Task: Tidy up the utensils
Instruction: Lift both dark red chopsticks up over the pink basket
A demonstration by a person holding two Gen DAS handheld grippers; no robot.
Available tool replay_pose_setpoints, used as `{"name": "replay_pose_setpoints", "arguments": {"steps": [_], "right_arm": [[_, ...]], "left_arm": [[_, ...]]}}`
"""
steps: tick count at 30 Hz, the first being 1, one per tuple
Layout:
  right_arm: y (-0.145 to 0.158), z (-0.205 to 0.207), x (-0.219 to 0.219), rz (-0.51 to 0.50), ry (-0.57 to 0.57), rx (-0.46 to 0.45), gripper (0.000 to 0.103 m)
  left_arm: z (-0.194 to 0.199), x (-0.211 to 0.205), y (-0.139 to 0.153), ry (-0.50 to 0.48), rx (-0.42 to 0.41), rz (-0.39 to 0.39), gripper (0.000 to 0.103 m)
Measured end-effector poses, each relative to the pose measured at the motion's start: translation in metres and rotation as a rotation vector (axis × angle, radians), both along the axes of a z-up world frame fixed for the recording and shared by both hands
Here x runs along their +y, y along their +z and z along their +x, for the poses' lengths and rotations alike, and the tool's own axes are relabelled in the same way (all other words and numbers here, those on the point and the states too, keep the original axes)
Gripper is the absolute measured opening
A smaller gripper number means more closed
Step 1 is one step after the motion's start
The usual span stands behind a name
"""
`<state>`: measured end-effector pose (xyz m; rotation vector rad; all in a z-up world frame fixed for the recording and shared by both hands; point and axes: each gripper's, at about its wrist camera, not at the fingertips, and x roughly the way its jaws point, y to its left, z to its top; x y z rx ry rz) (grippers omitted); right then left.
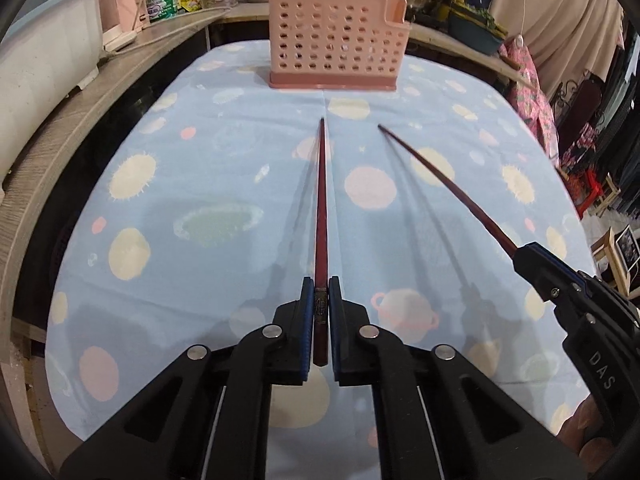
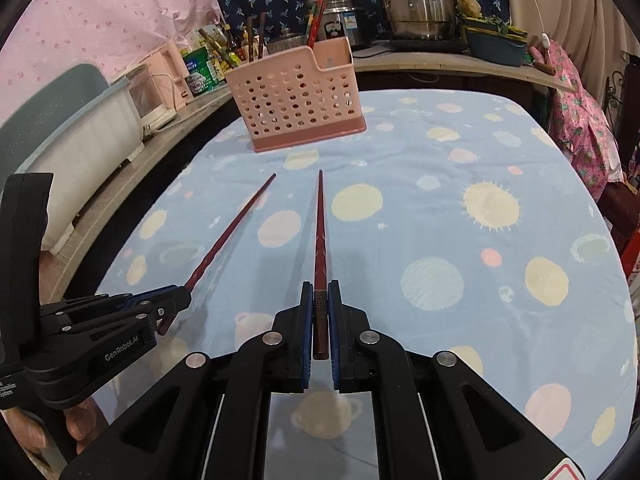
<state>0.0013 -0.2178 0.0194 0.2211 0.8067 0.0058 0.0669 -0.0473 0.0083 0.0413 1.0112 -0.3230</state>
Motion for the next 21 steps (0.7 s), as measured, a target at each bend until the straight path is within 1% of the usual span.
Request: {"name": "replay_pose_setpoints", "arguments": {"steps": [5, 8, 16, 21], "right_arm": [[0.040, 0.018, -0.016, 0.025, -0.017, -0.081, 0.007], [0.067, 0.035, -0.027, 0.034, -0.027, -0.138, 0.007], [0.128, 0.094, -0.045, 0.059, -0.025, -0.257, 0.007], [0.164, 0.134, -0.053, 0.087, -0.020, -0.322, 0.007]], "left_arm": [[0.017, 0.006, 0.038, 0.020, -0.047, -0.046, 0.007], [0.033, 0.007, 0.065, 0.027, -0.097, -0.065, 0.007], [0.096, 0.004, 0.141, 0.046, -0.235, -0.107, 0.007], [0.135, 0.001, 0.194, 0.063, -0.316, -0.161, 0.007]]}}
